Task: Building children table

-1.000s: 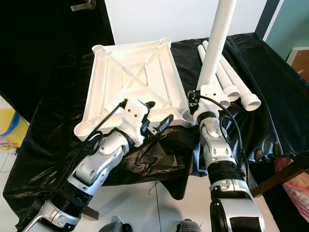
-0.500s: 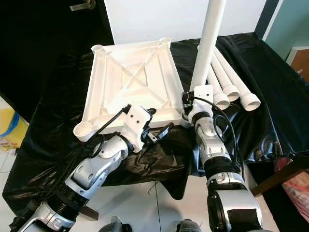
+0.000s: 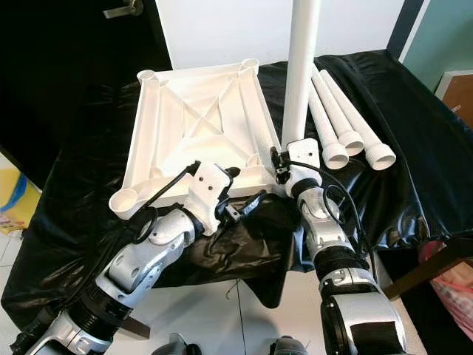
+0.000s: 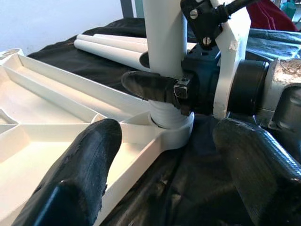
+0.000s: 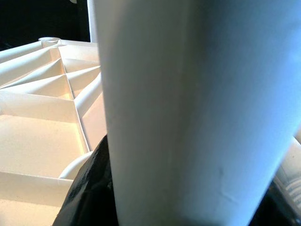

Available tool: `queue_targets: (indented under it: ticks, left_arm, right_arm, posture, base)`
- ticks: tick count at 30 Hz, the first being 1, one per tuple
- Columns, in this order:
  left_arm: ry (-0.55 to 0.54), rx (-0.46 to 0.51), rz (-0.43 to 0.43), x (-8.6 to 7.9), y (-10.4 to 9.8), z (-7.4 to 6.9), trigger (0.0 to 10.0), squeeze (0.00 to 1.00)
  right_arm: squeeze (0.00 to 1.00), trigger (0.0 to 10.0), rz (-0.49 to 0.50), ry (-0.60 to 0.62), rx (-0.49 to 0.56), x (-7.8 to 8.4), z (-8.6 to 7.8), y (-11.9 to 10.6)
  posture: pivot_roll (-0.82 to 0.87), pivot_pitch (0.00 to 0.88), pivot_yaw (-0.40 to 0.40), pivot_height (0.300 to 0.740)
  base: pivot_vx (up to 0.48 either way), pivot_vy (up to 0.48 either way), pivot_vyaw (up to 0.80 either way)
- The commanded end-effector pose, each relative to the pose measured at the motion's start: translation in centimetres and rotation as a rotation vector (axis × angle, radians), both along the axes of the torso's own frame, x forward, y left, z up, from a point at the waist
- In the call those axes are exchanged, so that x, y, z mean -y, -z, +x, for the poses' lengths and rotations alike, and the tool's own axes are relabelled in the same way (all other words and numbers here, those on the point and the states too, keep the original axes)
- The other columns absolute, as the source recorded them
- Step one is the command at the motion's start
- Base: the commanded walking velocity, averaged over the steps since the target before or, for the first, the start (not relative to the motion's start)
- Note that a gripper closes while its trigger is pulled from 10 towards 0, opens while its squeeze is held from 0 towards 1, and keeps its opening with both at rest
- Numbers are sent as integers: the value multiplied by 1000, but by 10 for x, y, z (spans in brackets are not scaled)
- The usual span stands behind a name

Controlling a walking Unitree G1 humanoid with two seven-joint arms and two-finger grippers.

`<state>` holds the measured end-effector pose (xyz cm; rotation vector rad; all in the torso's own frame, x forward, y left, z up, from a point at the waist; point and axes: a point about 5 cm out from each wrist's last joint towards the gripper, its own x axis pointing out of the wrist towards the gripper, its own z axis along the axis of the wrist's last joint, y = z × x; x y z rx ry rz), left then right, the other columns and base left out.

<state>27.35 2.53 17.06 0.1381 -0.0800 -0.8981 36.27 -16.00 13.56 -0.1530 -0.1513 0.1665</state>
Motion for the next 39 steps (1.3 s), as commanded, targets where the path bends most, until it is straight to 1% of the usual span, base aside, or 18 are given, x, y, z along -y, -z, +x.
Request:
queue_targets:
  ticks: [1,4,6,7,8,10,12,14,18,21,23,25,26,27,29,31,33,39]
  left_arm:
    - [207,-17,40,6,1,-9,10000,0]
    - [208,-18,41,6,1,-10,10000,0]
    - [211,-19,44,6,1,-10,10000,0]
    - [211,-19,44,6,1,-10,10000,0]
    - [210,-19,45,6,0,-9,10000,0]
    - [210,-19,45,6,0,-9,10000,0]
    - [208,-20,43,6,-1,-10,10000,0]
    - [207,-21,42,6,-1,-10,10000,0]
    - [204,-21,42,5,-2,-9,10000,0]
    - [204,-23,41,5,-3,-9,10000,0]
    - [204,-23,41,5,-3,-9,10000,0]
    - [205,-23,41,5,-3,-9,10000,0]
    - [205,-23,41,5,-3,-9,10000,0]
    - [206,-23,42,5,-3,-9,10000,0]
    - [206,-23,42,5,-3,-9,10000,0]
    - [208,-25,42,5,-3,-9,10000,0]
    - [209,-25,42,5,-4,-9,10000,0]
    - [210,-27,40,5,-4,-9,10000,0]
  right_arm:
    - [0,10000,-16,9,-122,5,-8,28]
    - [0,10000,-37,-25,-111,1,-8,27]
    - [0,10000,-56,-108,-87,-7,-9,26]
    - [0,10000,-56,-108,-87,-7,-9,26]
    - [0,10000,-40,-181,-68,-14,-12,25]
    - [0,10000,-40,-181,-68,-14,-12,25]
    - [0,10000,-32,-240,-58,-20,-15,26]
    - [0,10000,-31,-257,-55,-21,-16,27]
    - [0,10000,-7,-249,-58,-20,-16,27]
    - [0,10000,46,-220,-84,-17,-13,29]
    - [0,10000,46,-220,-84,-17,-13,29]
    - [0,10000,60,-203,-126,-18,-10,31]
    - [0,10000,60,-203,-126,-18,-10,31]
    - [0,10000,69,-200,-154,-19,-9,33]
    - [0,10000,69,-200,-154,-19,-9,33]
    - [0,10000,75,-186,-192,-20,-8,35]
    - [0,10000,76,-178,-203,-21,-7,36]
    - [0,10000,58,-150,-214,-22,-6,37]
  posture:
    - [-86,71,49,740]
    - [-86,71,51,740]
    - [-85,71,51,740]
    - [-85,71,51,740]
    - [-82,70,51,740]
    - [-82,70,51,740]
    - [-76,71,50,740]
    - [-76,71,50,740]
    - [-74,72,52,740]
    - [-74,72,52,740]
    - [-74,72,52,740]
    - [-75,72,55,740]
    - [-75,72,55,740]
    - [-75,71,56,740]
    - [-75,71,56,740]
    - [-75,71,56,740]
    - [-75,71,56,740]
    - [-77,71,55,740]
  base:
    - [0,0,0]
    - [0,0,0]
    - [0,0,0]
    - [0,0,0]
    - [0,0,0]
    - [0,0,0]
    - [0,0,0]
    - [0,0,0]
    - [0,0,0]
    - [0,0,0]
    - [0,0,0]
    - [0,0,0]
    - [0,0,0]
    - [0,0,0]
    - [0,0,0]
    - [0,0,0]
    - [0,0,0]
    - [0,0,0]
